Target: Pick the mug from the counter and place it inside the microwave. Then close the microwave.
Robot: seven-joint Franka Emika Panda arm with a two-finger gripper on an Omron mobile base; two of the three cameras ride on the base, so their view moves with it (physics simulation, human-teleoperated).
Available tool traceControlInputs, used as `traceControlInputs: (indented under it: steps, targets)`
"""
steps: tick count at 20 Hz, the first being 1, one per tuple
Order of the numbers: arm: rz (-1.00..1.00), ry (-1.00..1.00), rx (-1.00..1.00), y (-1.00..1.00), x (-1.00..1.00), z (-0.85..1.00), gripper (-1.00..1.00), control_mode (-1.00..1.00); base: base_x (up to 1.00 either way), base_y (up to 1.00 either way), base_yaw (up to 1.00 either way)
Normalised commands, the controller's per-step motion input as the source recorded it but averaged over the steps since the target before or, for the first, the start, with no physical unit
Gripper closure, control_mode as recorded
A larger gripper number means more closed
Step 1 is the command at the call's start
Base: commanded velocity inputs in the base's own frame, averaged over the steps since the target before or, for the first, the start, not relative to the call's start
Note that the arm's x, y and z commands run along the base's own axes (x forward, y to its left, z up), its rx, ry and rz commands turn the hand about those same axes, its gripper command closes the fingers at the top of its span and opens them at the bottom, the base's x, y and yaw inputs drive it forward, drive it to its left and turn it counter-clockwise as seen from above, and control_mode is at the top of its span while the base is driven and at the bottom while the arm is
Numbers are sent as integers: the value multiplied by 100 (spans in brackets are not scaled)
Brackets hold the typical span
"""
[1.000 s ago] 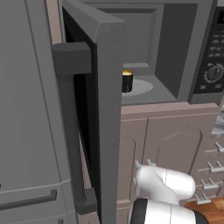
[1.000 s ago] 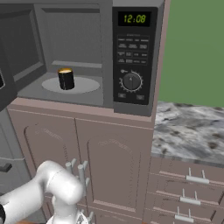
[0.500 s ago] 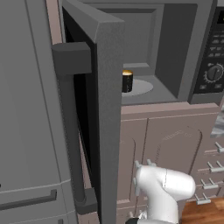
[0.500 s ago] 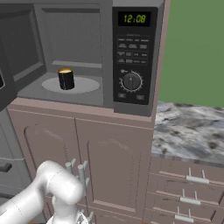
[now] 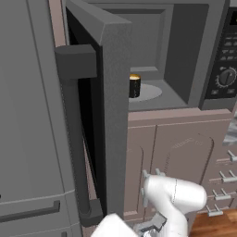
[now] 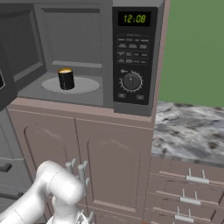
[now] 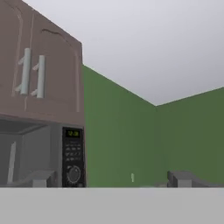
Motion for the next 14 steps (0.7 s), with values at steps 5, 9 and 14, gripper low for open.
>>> traceControlInputs:
  steps: [5,9,14]
  targets:
    - [-23,0,-1,37,24,-8,-100,-100,0,0,0]
    - [-23,0,-3,36,27,-26,-100,-100,0,0,0]
    - [-22,0,-4,42,43,-23,-100,-100,0,0,0]
